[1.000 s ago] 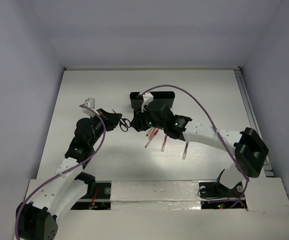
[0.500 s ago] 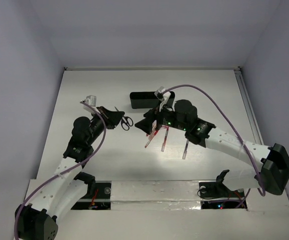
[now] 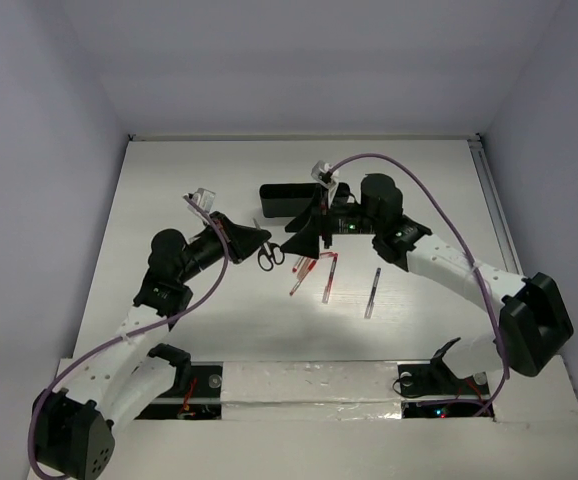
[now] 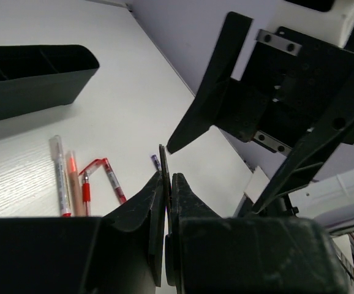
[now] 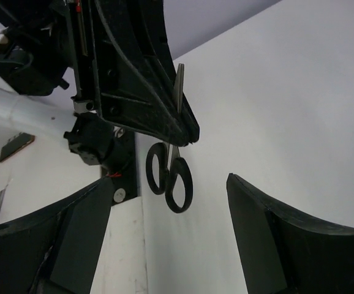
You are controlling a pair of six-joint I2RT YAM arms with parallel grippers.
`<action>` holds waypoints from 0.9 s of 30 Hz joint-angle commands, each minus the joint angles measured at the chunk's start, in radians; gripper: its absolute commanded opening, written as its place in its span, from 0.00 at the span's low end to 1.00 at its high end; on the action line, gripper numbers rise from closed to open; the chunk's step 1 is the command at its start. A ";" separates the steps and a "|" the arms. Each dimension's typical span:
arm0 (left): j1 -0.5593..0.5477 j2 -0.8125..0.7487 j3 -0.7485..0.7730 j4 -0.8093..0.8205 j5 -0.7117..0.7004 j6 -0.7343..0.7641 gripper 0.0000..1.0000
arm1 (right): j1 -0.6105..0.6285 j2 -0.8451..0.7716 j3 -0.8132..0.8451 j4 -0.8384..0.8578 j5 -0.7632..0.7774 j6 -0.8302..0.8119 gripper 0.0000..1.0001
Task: Sort the stationery into containers
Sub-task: Place the stationery in the storage box.
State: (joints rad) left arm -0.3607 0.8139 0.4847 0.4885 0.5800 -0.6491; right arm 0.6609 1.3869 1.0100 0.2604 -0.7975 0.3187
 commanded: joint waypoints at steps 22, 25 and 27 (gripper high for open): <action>-0.089 -0.002 0.031 0.151 0.012 0.000 0.00 | 0.052 0.113 0.032 0.160 -0.097 0.117 0.07; -0.089 -0.027 0.032 0.108 -0.043 0.006 0.00 | 0.052 0.115 0.030 0.158 -0.072 0.129 0.00; -0.089 -0.059 0.038 0.072 -0.072 0.020 0.13 | 0.052 0.112 0.026 0.172 -0.042 0.135 0.00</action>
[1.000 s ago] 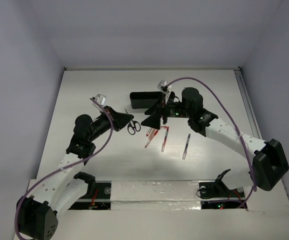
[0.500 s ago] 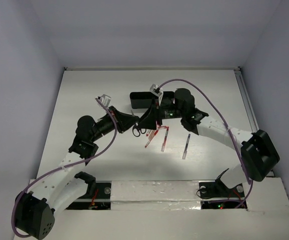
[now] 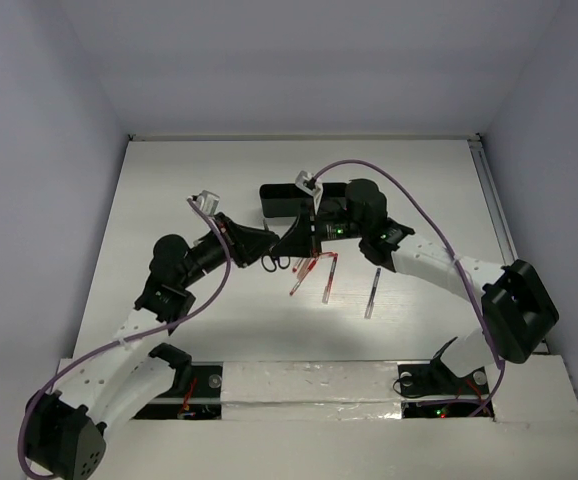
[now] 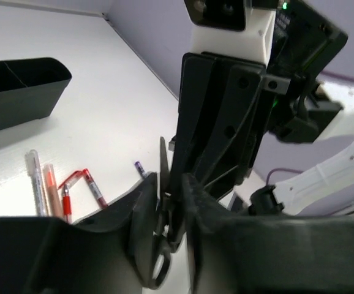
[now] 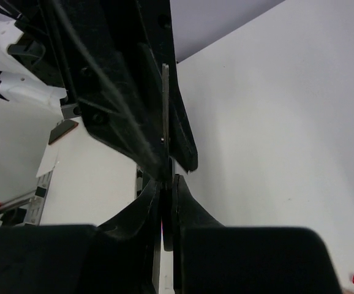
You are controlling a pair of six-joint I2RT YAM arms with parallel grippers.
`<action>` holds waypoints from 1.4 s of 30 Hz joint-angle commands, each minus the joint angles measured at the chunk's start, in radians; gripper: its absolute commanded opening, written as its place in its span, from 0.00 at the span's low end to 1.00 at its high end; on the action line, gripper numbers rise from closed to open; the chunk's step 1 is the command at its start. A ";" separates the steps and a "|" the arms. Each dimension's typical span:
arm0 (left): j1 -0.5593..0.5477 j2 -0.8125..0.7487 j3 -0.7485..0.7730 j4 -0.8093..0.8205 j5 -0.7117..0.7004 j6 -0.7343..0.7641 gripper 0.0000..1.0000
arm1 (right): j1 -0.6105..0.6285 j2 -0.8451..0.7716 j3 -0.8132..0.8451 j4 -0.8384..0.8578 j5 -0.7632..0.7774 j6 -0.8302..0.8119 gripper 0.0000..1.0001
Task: Sort the stationery into containers
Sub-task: Place the stationery in the storage box.
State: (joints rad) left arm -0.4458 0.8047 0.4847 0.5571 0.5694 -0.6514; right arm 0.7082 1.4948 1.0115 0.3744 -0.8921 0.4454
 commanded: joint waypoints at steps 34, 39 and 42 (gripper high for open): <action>0.021 -0.378 0.230 -0.675 -0.533 0.377 0.99 | -0.199 0.564 0.777 -0.485 0.099 -0.573 0.00; 0.123 -0.371 0.218 -0.648 -0.424 0.377 0.99 | -0.199 0.620 0.820 -0.474 0.125 -0.585 0.00; 0.147 -0.369 0.215 -0.642 -0.387 0.377 0.99 | -0.199 0.656 0.855 -0.486 0.128 -0.588 0.00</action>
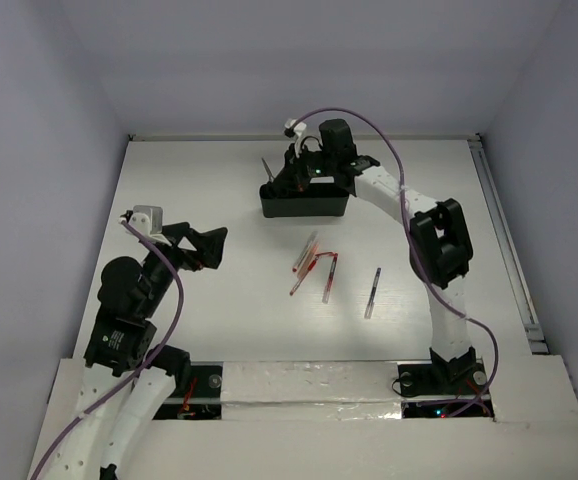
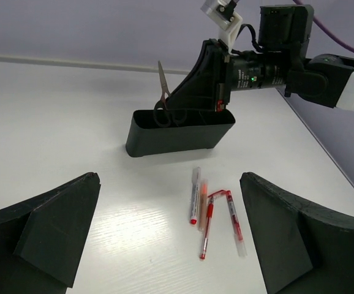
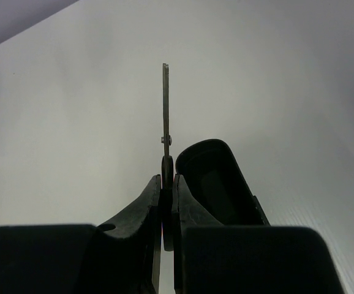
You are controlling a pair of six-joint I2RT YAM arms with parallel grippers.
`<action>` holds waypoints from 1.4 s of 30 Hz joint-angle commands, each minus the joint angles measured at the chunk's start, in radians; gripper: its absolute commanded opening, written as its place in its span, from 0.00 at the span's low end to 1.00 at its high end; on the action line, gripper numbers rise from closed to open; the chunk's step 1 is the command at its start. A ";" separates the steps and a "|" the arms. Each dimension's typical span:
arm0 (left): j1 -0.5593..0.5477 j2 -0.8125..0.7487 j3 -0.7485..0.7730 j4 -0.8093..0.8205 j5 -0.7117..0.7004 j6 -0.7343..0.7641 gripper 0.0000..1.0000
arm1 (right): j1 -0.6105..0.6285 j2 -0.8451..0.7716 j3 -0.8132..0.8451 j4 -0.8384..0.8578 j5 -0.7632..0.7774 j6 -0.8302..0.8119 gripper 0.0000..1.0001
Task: Sort the stationery into containers
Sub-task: Place the stationery in the storage box, then pick up the pen from the center of the board.
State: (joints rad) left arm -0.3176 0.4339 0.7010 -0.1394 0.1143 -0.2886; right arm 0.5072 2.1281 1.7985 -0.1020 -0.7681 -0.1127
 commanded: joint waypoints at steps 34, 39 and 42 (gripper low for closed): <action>0.037 0.026 -0.005 0.066 0.099 0.012 0.99 | 0.002 0.018 0.015 0.128 0.076 0.022 0.39; 0.037 0.032 -0.008 0.069 0.110 0.009 0.97 | 0.002 -0.091 -0.085 0.198 0.127 0.063 0.39; 0.037 0.046 -0.011 0.073 0.137 0.006 0.92 | 0.002 -0.196 -0.187 0.240 0.208 0.106 0.38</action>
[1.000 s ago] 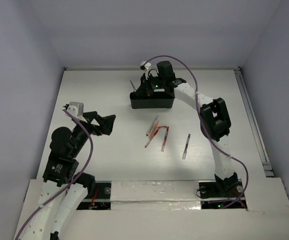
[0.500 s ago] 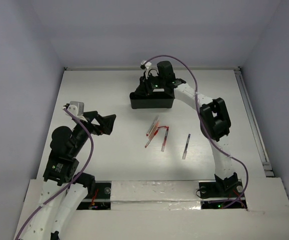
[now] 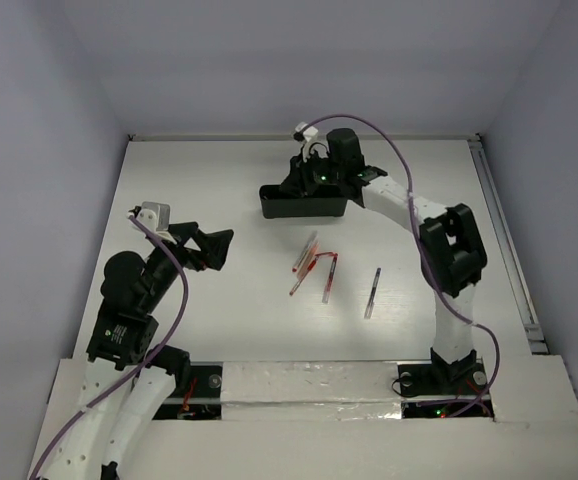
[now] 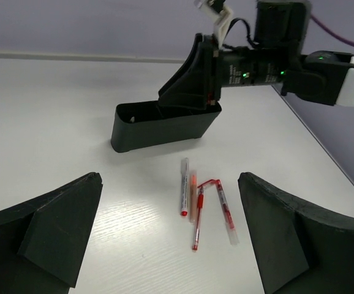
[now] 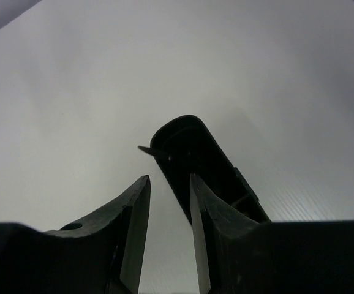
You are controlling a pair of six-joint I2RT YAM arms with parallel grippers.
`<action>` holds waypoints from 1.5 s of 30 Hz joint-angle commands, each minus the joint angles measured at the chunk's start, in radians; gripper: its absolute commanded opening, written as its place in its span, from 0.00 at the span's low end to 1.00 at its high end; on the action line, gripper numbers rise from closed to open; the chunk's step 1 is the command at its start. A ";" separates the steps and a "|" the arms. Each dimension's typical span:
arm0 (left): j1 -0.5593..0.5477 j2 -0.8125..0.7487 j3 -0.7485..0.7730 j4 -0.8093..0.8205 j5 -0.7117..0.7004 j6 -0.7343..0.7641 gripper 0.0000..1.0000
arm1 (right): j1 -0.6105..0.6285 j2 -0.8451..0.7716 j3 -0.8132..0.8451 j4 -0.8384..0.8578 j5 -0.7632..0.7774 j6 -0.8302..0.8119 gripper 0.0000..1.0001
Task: Sort the stationery into containers
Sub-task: Pick up the pen from the center of the board.
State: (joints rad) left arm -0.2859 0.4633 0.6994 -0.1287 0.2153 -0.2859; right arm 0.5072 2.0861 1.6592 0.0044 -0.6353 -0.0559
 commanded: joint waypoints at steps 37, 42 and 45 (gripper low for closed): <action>-0.568 0.343 -0.103 0.290 -0.154 -0.219 0.90 | -0.018 -0.746 -0.822 -0.402 0.970 0.495 0.45; -0.651 0.380 -0.124 0.325 -0.267 -0.190 0.94 | -0.048 -0.670 -0.811 -0.431 0.948 0.505 0.45; -0.665 0.368 -0.159 0.380 -0.310 -0.173 0.99 | -0.049 -0.652 -0.806 -0.437 0.928 0.511 0.45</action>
State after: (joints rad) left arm -0.9382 0.8524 0.5663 0.1528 -0.0021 -0.4870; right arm 0.4652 1.4273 0.8333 -0.4141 0.2829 0.4286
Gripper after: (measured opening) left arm 0.986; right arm 0.449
